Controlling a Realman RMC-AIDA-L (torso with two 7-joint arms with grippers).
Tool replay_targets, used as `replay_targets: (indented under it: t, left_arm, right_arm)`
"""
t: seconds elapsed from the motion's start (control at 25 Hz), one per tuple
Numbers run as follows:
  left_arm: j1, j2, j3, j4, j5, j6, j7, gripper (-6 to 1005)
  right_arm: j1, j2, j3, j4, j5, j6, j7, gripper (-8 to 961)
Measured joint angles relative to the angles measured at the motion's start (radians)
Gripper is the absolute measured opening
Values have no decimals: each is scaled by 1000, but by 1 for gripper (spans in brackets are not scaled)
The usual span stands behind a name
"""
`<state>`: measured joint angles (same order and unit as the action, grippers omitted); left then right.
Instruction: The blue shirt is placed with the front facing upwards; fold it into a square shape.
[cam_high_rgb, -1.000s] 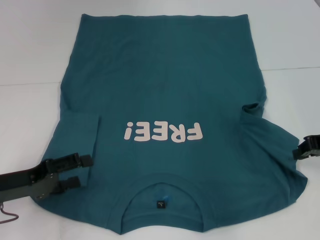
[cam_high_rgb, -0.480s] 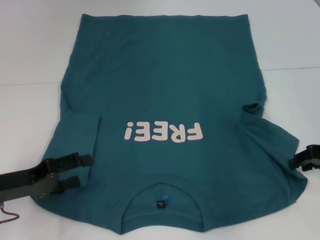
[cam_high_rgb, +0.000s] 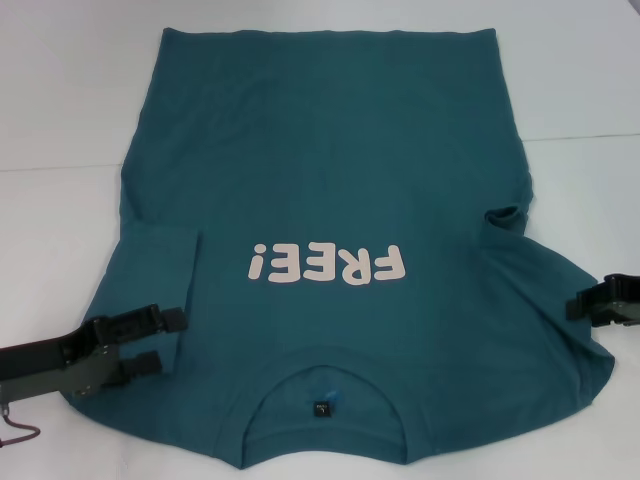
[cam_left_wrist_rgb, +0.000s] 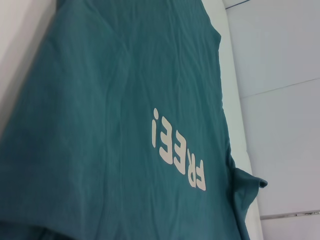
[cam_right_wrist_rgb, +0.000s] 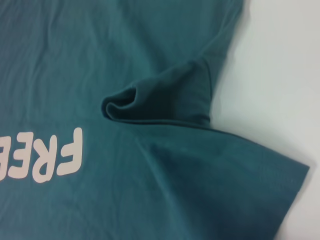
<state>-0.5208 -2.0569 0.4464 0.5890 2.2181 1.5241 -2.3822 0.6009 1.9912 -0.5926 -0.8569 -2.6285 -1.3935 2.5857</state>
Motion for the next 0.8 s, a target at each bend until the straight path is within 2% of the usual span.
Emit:
replay_targets:
  t: [0.36, 0.8]
  left_arm:
    - [1, 0, 0, 0, 0, 0, 0, 946]
    - [-3, -1, 0, 0, 0, 2, 0, 946]
  right_arm:
    - [-5, -9, 12, 60, 25, 9, 3, 400]
    - [-19, -4, 51, 55, 66, 38, -3, 398]
